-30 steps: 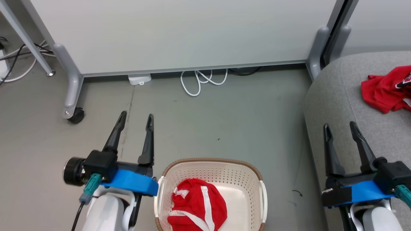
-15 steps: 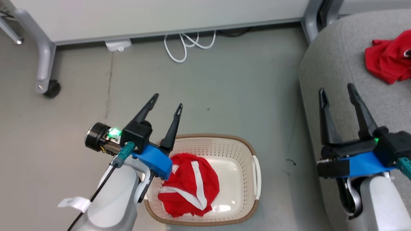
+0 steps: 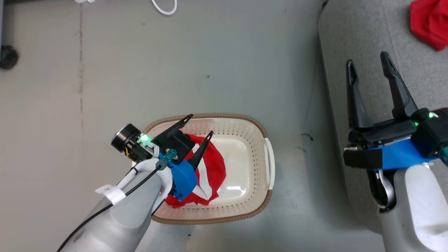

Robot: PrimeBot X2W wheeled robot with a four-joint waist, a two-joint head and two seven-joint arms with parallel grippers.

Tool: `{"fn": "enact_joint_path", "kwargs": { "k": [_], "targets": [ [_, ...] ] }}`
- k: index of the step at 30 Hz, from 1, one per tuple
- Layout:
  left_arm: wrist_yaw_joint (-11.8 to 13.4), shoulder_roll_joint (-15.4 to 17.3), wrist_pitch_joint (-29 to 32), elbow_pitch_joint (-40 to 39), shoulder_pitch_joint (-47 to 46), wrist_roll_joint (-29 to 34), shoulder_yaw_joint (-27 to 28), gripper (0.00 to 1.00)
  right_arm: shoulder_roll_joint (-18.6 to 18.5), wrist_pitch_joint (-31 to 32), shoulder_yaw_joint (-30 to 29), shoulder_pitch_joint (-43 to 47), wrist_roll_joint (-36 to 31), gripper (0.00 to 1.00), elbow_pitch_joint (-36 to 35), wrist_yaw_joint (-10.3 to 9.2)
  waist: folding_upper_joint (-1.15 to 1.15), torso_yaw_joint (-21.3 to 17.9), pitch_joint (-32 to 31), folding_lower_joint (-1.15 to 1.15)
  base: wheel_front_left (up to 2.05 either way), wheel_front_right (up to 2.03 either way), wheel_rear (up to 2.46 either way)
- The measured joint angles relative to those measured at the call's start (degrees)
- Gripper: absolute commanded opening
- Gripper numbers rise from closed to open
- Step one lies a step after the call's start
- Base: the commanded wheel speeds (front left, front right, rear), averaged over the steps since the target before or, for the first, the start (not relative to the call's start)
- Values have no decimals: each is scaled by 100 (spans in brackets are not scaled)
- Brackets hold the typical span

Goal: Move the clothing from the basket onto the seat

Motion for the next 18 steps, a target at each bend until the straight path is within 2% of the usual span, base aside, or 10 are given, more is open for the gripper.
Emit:
{"fn": "enact_joint_path", "kwargs": {
  "k": [7, 18],
  "targets": [
    [0, -21, 0, 668, -514, -360, -878, 100, -10, 0, 108, -319, -43, 100, -105, 1, 0, -138, 562, 0, 0, 0, 0],
    [0, -261, 10, 1621, -860, -1002, -1764, 100, -2, 0, 211, -659, -103, 100, -263, 0, 0, -339, 1373, 0, 0, 0, 0]
  ]
}}
